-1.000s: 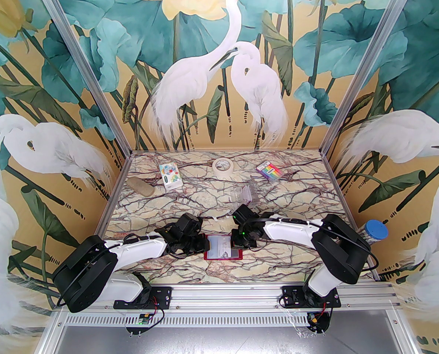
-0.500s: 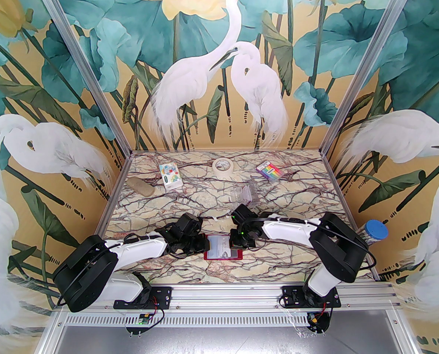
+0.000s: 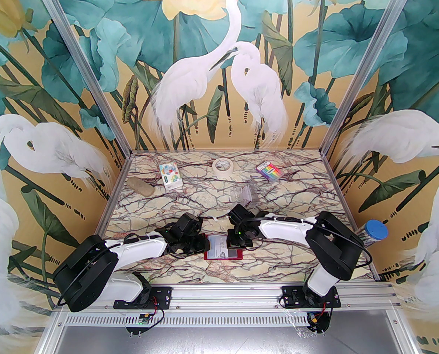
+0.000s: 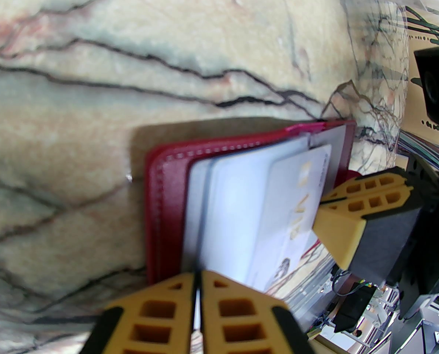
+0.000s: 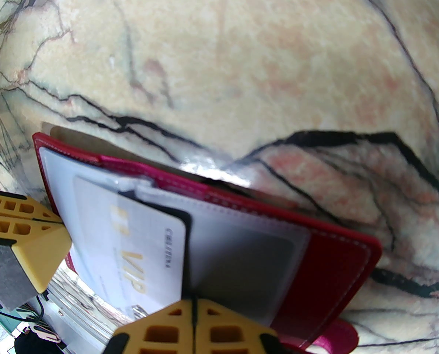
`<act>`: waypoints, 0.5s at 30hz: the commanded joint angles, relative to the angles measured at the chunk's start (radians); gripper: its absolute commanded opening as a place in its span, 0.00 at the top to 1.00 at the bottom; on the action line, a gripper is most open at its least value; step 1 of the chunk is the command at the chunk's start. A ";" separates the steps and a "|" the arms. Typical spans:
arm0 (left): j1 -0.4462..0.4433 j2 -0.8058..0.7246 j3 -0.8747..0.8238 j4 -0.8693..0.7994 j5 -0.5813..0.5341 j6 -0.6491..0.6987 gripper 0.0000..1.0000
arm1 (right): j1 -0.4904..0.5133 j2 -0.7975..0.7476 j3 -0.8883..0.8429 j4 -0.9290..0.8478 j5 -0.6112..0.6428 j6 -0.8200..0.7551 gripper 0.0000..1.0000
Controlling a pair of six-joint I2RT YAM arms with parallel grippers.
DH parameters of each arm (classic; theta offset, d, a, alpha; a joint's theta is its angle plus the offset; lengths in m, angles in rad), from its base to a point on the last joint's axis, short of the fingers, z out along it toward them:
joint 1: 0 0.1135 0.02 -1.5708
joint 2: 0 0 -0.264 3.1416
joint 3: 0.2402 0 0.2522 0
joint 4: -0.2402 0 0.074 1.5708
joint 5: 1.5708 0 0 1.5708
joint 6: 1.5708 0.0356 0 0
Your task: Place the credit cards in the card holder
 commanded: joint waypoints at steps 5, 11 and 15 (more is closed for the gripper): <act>-0.006 0.051 -0.033 -0.065 -0.070 0.017 0.90 | 0.029 0.039 0.032 0.007 -0.015 0.008 0.95; -0.007 0.051 -0.031 -0.067 -0.070 0.017 0.90 | 0.040 0.052 0.047 0.010 -0.016 0.011 0.95; -0.006 0.052 -0.032 -0.066 -0.070 0.017 0.90 | 0.049 0.065 0.057 0.011 -0.018 0.012 0.95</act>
